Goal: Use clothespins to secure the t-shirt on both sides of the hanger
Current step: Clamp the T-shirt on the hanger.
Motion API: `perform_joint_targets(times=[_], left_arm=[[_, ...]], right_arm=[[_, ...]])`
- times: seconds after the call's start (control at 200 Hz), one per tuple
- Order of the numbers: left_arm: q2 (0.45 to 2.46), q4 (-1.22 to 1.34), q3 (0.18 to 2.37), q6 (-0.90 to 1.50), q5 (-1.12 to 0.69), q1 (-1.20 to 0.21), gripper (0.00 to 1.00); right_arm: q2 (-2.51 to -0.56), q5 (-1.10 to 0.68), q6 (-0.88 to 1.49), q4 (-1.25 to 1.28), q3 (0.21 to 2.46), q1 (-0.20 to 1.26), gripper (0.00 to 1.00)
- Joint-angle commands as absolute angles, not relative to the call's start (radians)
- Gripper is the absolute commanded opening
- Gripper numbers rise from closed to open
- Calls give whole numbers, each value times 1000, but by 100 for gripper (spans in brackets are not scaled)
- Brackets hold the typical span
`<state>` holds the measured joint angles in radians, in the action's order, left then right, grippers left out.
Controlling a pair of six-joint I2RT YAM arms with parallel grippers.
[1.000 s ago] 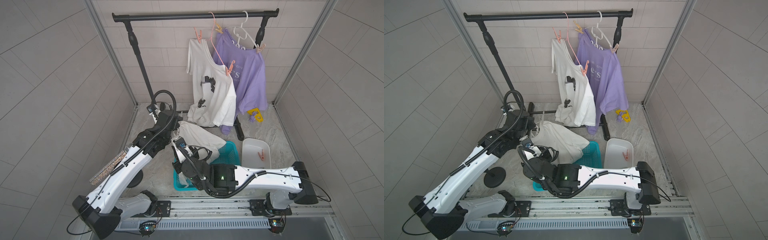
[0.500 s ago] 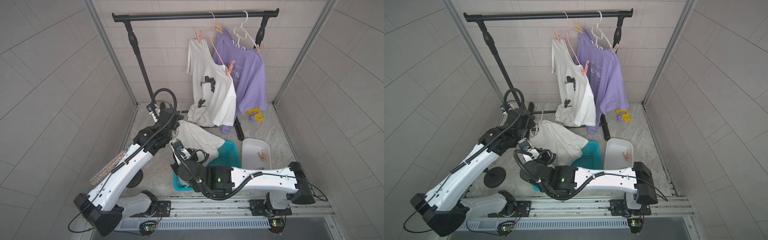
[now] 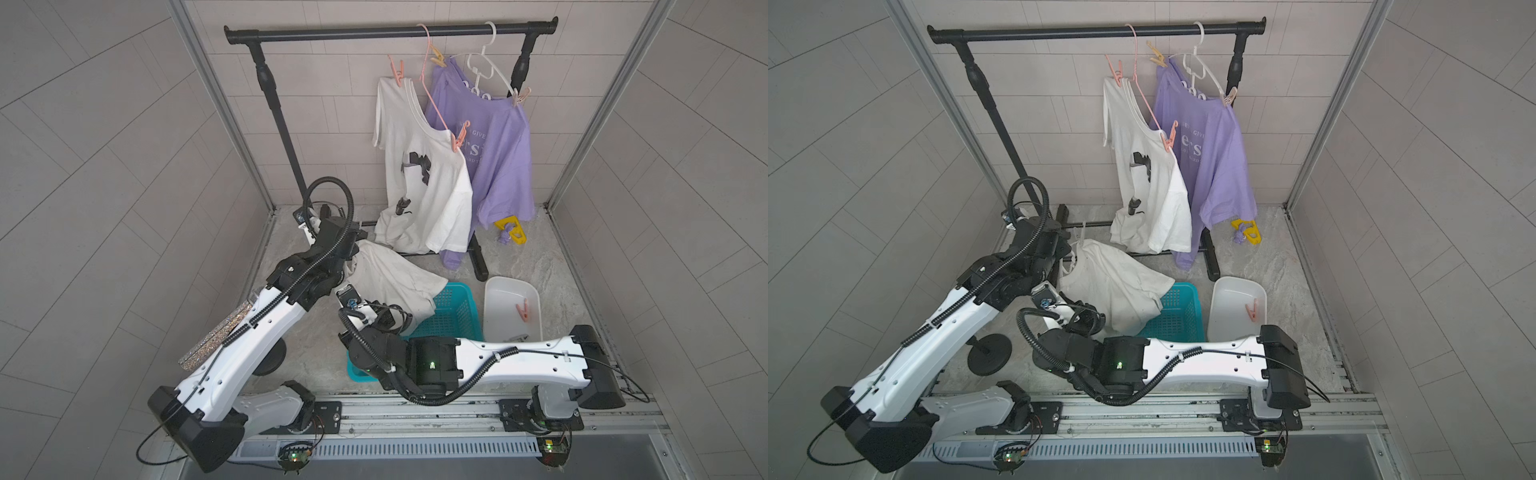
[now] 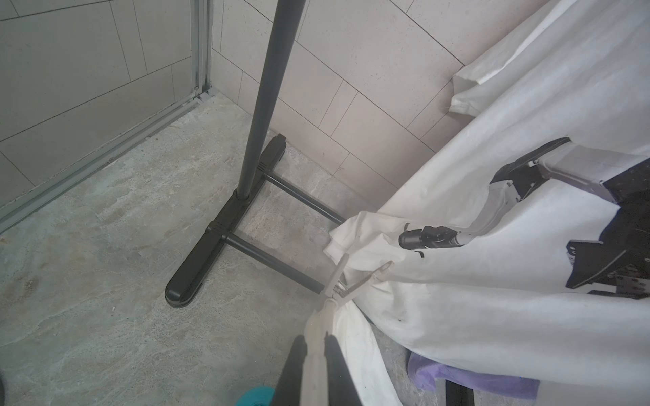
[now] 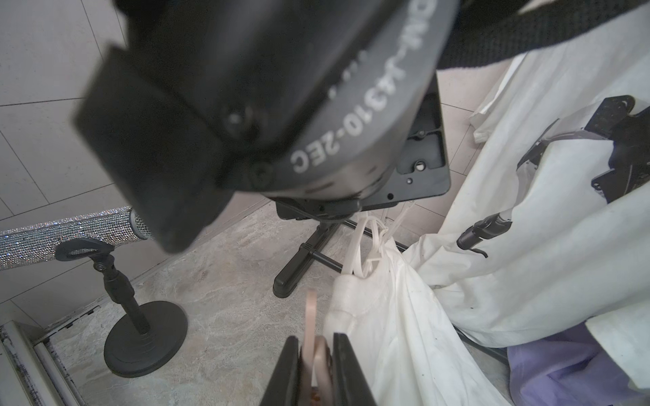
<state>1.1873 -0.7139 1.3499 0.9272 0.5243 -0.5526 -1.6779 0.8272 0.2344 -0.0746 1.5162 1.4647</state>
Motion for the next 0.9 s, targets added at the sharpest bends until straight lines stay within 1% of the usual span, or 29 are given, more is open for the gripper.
perform_joint_targets(times=[0.0,0.055,0.15,0.315,0.4,0.505,0.575,0.625,0.73,0.896], left_arm=[[1169,-688,1367,927,546,-553,0],[1167,-680,1362,918,539,-553,0],[1169,-671,1359,903,524,-552,0],[1179,-666,1365,862,518,-553,0],[1181,-658,1366,840,516,-553,0],[1178,-646,1361,804,521,-552,0],[1176,-635,1359,775,518,-552,0],[1175,-630,1359,760,518,-552,0],[1175,-616,1357,731,509,-552,0],[1175,-595,1348,699,490,-552,0]], right_arm=[[-1683,837,204,-90,1540,1473,18],[-1675,828,203,-89,1536,1474,24],[-1660,797,202,-89,1526,1474,37],[-1639,751,206,-102,1522,1474,46],[-1623,732,214,-122,1522,1474,54],[-1594,708,216,-161,1520,1472,62],[-1570,681,214,-181,1511,1467,69],[-1552,667,218,-203,1506,1463,72],[-1517,641,212,-243,1494,1456,75],[-1452,594,199,-256,1443,1439,78]])
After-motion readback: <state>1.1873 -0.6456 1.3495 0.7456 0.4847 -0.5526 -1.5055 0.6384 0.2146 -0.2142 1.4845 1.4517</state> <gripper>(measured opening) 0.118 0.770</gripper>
